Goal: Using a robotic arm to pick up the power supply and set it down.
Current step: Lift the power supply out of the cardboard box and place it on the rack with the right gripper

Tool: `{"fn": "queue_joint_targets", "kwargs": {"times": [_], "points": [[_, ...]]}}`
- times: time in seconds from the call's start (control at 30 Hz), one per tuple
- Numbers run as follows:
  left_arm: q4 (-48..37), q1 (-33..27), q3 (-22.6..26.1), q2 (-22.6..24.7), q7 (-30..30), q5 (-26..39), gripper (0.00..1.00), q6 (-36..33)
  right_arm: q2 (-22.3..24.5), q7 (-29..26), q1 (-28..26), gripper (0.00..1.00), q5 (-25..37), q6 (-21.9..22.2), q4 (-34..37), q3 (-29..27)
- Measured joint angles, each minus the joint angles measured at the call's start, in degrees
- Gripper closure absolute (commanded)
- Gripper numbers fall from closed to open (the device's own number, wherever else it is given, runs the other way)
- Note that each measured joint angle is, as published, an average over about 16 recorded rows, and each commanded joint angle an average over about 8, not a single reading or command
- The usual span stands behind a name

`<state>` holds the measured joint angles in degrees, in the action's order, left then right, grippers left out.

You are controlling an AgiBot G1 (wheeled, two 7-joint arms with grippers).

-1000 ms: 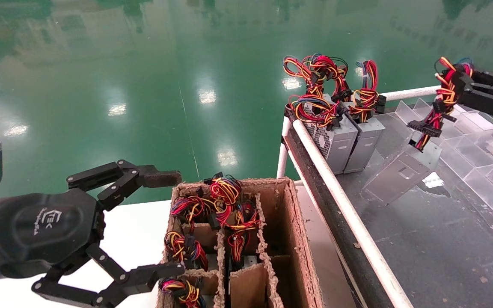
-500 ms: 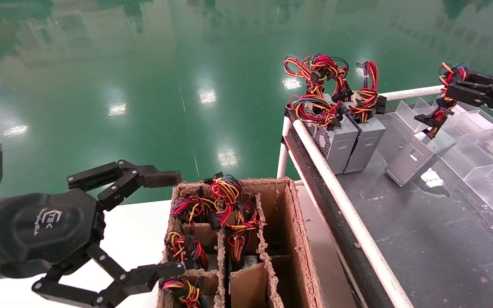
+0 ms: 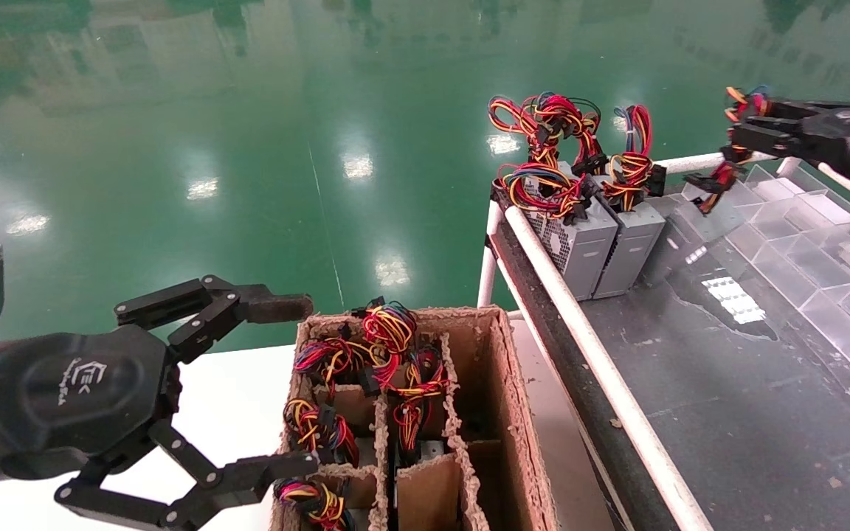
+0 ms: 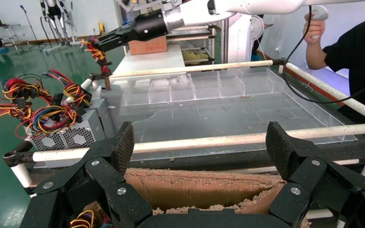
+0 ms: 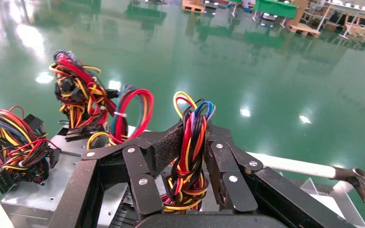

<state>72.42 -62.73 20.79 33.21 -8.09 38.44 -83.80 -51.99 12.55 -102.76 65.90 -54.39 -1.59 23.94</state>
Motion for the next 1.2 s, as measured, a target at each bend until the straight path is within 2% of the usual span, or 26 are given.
{"fn": "queue_joint_targets", "kwargs": {"times": [0.47,1.2], "points": [[0.0,0.0,0.0,0.0,0.0,0.0,0.0,0.0,-5.6,1.4,-1.9,1.0,2.0,5.6,0.9,1.4],[0.0,0.0,0.0,0.0,0.0,0.0,0.0,0.0,-11.5,3.3,-2.9,1.0,2.7,10.4,1.2,1.9]]}}
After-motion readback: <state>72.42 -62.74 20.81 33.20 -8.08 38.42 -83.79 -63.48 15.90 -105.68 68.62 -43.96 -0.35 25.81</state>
